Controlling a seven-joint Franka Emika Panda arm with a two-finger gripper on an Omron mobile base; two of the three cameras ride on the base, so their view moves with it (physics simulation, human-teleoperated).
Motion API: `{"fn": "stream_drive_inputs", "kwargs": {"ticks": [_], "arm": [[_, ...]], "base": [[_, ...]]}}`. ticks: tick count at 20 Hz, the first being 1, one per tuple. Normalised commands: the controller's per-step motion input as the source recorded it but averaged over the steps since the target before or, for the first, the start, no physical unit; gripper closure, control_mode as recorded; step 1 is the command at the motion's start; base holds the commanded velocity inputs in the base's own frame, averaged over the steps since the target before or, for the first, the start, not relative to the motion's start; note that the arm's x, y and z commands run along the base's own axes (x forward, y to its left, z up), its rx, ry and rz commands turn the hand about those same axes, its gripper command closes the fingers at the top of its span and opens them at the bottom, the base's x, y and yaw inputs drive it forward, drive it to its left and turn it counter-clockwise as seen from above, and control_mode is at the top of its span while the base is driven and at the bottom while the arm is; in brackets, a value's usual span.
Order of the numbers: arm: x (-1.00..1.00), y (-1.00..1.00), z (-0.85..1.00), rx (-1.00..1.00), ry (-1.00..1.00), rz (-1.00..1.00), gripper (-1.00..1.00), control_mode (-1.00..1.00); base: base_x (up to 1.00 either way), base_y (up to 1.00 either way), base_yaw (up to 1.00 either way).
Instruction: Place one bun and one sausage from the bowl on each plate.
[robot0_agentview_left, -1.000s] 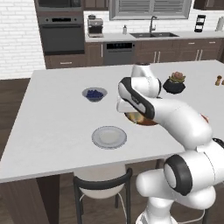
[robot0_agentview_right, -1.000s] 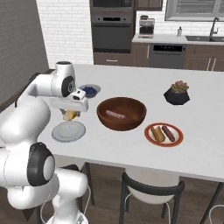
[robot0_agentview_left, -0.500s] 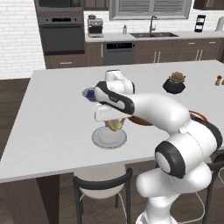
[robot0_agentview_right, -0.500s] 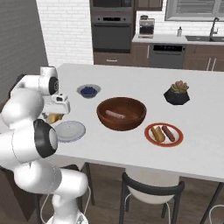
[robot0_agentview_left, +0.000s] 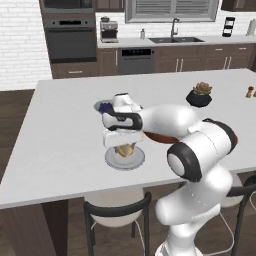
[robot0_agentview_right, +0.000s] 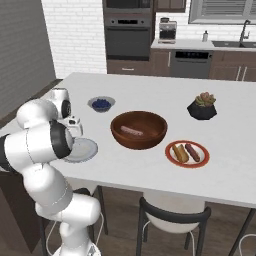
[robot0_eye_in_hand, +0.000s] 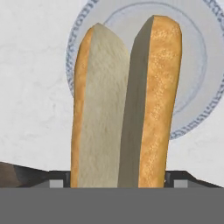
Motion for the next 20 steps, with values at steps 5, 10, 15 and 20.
{"fn": "stream_drive_inputs", "kwargs": {"ticks": [5, 10, 15, 20], "arm": [[0.53, 0.06, -0.54, 0.00, 0.06, 0.03, 1.00, -1.00], [0.38, 0.21, -0.30, 0.00, 0.05, 0.01, 1.00, -1.00], [0.03, 0.11, -0.17, 0.00, 0.05, 0.02, 1.00, -1.00], [-0.11, -0.03, -0.02, 0.00, 0.00, 0.01, 1.00, -1.00]], "base": [[0.00, 0.00, 0.00], [0.00, 0.00, 0.00], [0.00, 0.00, 0.00], [0.00, 0.00, 0.00]]}}
